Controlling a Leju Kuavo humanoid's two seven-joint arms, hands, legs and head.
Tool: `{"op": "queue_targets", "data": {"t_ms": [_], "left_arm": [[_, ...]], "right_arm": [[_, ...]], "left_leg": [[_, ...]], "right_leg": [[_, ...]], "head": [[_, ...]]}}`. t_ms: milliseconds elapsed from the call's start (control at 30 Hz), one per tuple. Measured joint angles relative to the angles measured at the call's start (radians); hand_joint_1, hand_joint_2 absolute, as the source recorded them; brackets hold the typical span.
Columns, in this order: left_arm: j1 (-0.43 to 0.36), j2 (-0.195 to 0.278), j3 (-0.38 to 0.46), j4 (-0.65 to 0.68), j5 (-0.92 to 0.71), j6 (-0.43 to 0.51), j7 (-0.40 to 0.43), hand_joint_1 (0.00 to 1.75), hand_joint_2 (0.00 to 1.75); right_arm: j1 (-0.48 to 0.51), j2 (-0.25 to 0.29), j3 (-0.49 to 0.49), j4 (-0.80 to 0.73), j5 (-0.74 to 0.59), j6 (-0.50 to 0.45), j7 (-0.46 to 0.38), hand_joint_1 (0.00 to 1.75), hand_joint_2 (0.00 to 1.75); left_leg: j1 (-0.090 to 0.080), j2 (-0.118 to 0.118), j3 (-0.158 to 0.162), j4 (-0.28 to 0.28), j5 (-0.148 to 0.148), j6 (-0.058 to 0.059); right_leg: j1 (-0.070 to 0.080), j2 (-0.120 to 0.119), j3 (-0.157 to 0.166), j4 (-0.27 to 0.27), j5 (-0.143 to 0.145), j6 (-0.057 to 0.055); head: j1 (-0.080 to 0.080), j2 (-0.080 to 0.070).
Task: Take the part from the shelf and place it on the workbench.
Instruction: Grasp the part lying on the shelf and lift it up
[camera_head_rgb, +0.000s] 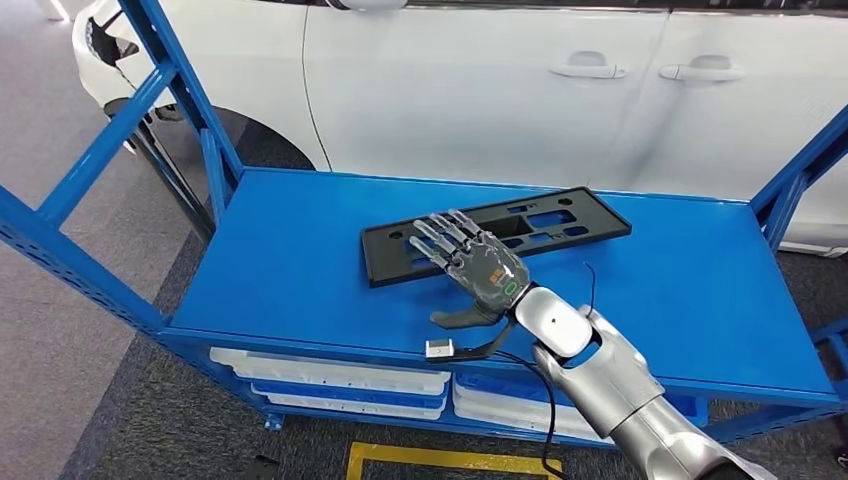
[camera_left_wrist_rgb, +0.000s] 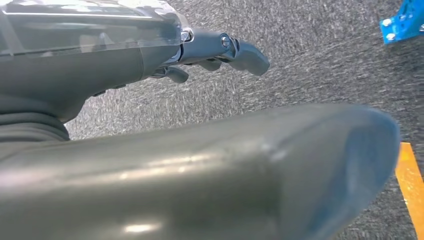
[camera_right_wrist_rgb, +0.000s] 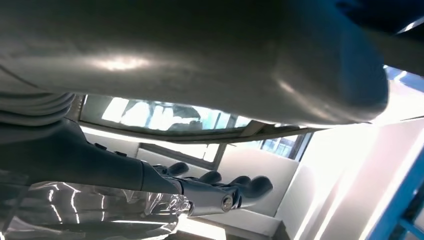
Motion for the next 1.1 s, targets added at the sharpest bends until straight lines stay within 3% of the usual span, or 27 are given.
{"op": "queue_targets", "data": {"t_ms": [67, 100, 233, 367, 500, 567, 633, 667, 700, 733, 833, 900, 1033, 1100], "left_arm": [[0.0, 0.0, 0.0, 0.0, 0.0, -0.001, 0.001, 0.0, 0.0], [0.001, 0.0, 0.0, 0.0, -0.001, -0.001, 0.001, 0.0, 0.0], [0.0, 0.0, 0.0, 0.0, -0.001, -0.001, 0.001, 0.0, 0.0], [-0.002, 0.0, -0.001, 0.0, -0.001, -0.001, 0.001, 0.0, 0.0], [-0.004, -0.001, -0.001, 0.0, -0.001, -0.003, 0.001, 0.0, 0.0], [-0.006, -0.002, -0.001, 0.0, 0.0, -0.004, 0.001, 0.0, 0.0], [-0.006, -0.002, -0.001, 0.0, 0.002, -0.004, 0.001, 0.0, 0.0], [-0.006, -0.003, -0.001, 0.0, 0.003, -0.004, 0.001, 0.0, 0.0], [-0.005, -0.003, -0.001, 0.0, 0.005, -0.003, 0.001, 0.0, 0.0], [-0.004, -0.003, -0.001, 0.0, 0.006, -0.003, 0.0, 0.0, 0.0], [-0.003, -0.004, -0.001, 0.0, 0.008, -0.001, -0.003, 0.0, 0.0], [-0.003, -0.004, -0.001, 0.0, 0.009, 0.0, -0.005, 0.0, 0.0], [-0.001, -0.005, 0.0, 0.0, 0.012, 0.002, -0.005, 0.0, 0.0], [-0.002, -0.005, 0.0, 0.0, 0.013, 0.003, -0.005, 0.0, 0.0]], "right_arm": [[-0.007, 0.015, 0.004, 0.038, 0.006, -0.007, 0.009, 0.0, 0.0], [-0.012, 0.022, 0.006, 0.059, 0.006, -0.012, 0.013, 0.0, 0.0], [-0.047, 0.044, 0.01, 0.128, 0.007, -0.033, 0.029, 0.0, 0.0], [-0.066, 0.053, 0.011, 0.158, 0.006, -0.043, 0.034, 0.0, 0.0], [-0.131, 0.077, 0.016, 0.291, -0.003, -0.066, 0.043, 0.0, 0.0], [-0.154, 0.083, 0.018, 0.335, -0.006, -0.067, 0.045, 0.0, 0.0], [-0.172, 0.091, 0.019, 0.374, -0.009, -0.066, 0.045, 0.0, 0.0], [-0.178, 0.096, 0.02, 0.394, -0.009, -0.067, 0.048, 0.0, 0.0], [-0.185, 0.101, 0.021, 0.414, -0.009, -0.068, 0.051, 0.0, 0.0], [-0.193, 0.105, 0.023, 0.433, -0.009, -0.069, 0.056, 0.0, 0.0], [-0.232, 0.117, 0.026, 0.483, -0.011, -0.079, 0.069, 0.0, 0.0], [-0.249, 0.124, 0.028, 0.51, -0.013, -0.086, 0.074, 0.0, 0.0], [-0.26, 0.134, 0.031, 0.545, -0.01, -0.09, 0.087, 0.0, 1.75], [-0.268, 0.143, 0.031, 0.557, -0.005, -0.092, 0.089, 0.0, 1.75]], "left_leg": [[0.001, 0.0, -0.055, 0.115, -0.04, -0.004], [0.001, 0.0, -0.06, 0.125, -0.032, -0.005], [0.001, 0.001, 0.015, -0.034, 0.068, 0.0], [0.0, 0.001, 0.054, -0.118, 0.093, 0.006], [0.0, -0.002, 0.07, -0.165, 0.098, 0.032], [0.003, -0.001, 0.072, -0.172, 0.103, 0.042], [0.002, -0.001, 0.071, -0.172, 0.104, 0.045], [0.002, -0.001, 0.071, -0.171, 0.103, 0.046], [0.002, -0.001, 0.071, -0.17, 0.103, 0.046], [0.002, -0.002, 0.071, -0.169, 0.102, 0.045], [0.0, -0.004, 0.071, -0.163, 0.097, 0.038], [-0.002, -0.003, 0.068, -0.161, 0.095, 0.029], [0.0, -0.002, 0.06, -0.143, 0.078, 0.008], [0.002, 0.0, 0.017, -0.046, 0.025, -0.001]], "right_leg": [[0.002, -0.001, 0.0, 0.001, 0.0, -0.002], [0.003, -0.002, 0.0, 0.001, -0.001, -0.002], [0.003, 0.0, 0.001, 0.005, -0.002, 0.001], [0.005, 0.001, 0.0, 0.008, -0.004, 0.005], [0.008, 0.002, -0.015, 0.027, -0.011, 0.032], [0.005, 0.001, -0.051, 0.103, -0.055, 0.042], [0.004, 0.001, -0.114, 0.234, -0.118, 0.048], [0.003, 0.001, -0.139, 0.285, -0.133, 0.049], [0.002, 0.0, -0.15, 0.305, -0.131, 0.05], [0.001, 0.0, -0.142, 0.284, -0.109, 0.049], [0.002, 0.0, -0.05, 0.083, -0.012, 0.039], [0.007, 0.001, -0.021, 0.018, 0.003, 0.031], [0.005, 0.001, -0.017, 0.007, 0.007, 0.01], [0.002, 0.001, -0.015, 0.003, 0.009, 0.001]], "head": [[0.0, 0.0], [0.0, 0.0], [0.0, 0.0], [0.0, 0.0], [0.0, 0.0], [0.0, 0.0], [0.0, 0.0], [0.0, 0.0], [0.0, 0.0], [0.0, 0.0], [0.0, 0.0], [0.0, 0.0], [0.0, 0.0], [0.0, 0.0]]}}
